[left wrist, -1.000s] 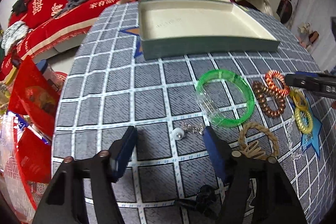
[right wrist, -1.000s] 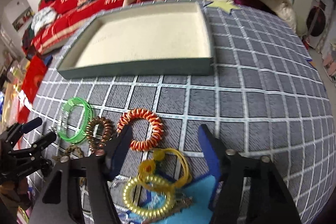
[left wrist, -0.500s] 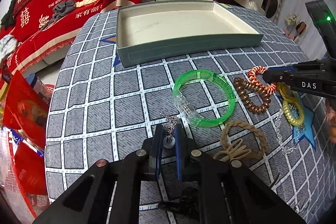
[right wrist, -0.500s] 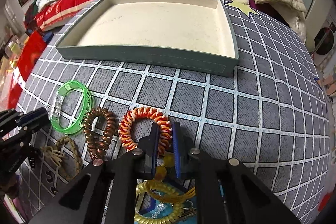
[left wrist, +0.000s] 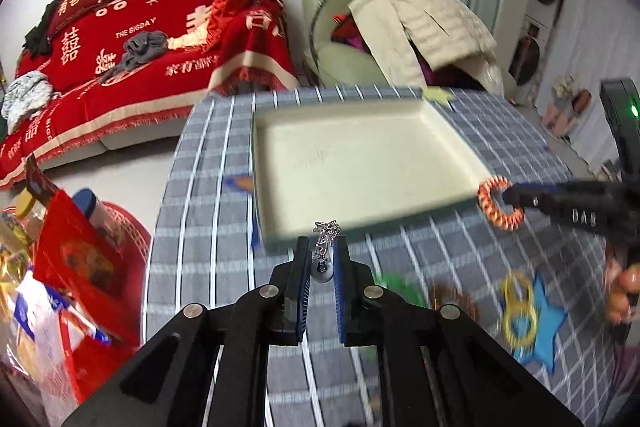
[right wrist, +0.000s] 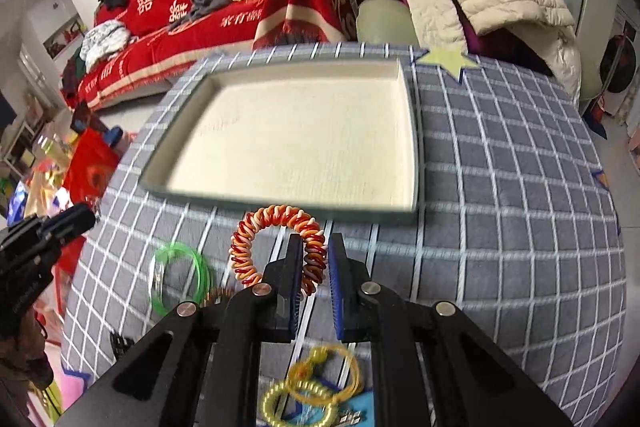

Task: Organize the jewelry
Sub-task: 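Carry the chain and coil into the tray and open both tools, then lift both open tools out of the tray back over the table, then grasp the black hair clip with the left tool while the right grasps the yellow coil, then carry the black clip and yellow coil into the tray and open both tools, then lift both open tools out of the tray back over the table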

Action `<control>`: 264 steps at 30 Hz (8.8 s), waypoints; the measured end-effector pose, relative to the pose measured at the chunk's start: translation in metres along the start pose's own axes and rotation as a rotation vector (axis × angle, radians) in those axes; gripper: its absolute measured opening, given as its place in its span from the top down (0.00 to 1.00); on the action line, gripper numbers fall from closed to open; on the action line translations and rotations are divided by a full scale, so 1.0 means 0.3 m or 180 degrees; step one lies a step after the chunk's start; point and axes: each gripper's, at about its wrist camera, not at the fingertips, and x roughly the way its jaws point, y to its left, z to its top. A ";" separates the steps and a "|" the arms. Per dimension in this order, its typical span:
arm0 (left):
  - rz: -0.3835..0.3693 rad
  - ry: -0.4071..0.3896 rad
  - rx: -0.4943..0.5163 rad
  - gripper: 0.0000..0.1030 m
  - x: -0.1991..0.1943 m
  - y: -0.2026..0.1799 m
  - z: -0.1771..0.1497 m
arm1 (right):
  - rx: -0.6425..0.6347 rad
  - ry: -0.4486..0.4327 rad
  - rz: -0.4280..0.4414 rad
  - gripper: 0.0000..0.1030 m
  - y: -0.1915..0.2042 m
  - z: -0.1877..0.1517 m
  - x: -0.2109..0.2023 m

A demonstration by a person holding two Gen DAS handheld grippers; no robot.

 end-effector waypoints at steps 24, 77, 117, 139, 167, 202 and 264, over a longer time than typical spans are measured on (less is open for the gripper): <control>0.0329 0.0478 -0.0085 0.69 0.554 -0.046 0.188 | 0.0285 0.0148 -0.0215 0.86 -0.060 0.214 0.379; 0.0309 -0.0101 0.0041 0.00 0.118 -0.055 0.081 | 0.0714 -0.1277 0.0318 0.00 -0.046 -0.027 -0.228; 0.0566 0.0130 -0.0104 0.00 -0.052 -0.065 -0.473 | 0.0531 -0.0052 -0.0120 0.25 -0.073 -0.389 -0.088; 0.0372 0.0255 -0.0141 0.40 -0.013 -0.084 -0.512 | 0.0154 0.0240 -0.0215 0.83 0.048 -0.367 0.045; -0.0076 -0.0090 -0.0293 0.44 -0.169 -0.049 -0.359 | 0.0595 -0.0227 0.0326 0.88 -0.048 -0.321 -0.166; 0.0051 -0.0084 -0.0060 0.44 0.313 -0.083 0.310 | 0.0216 -0.0319 0.0294 0.89 -0.033 0.262 0.061; 0.0456 -0.0182 -0.0035 0.00 0.167 -0.077 0.083 | 0.0381 -0.0911 0.0096 0.00 -0.012 0.027 -0.099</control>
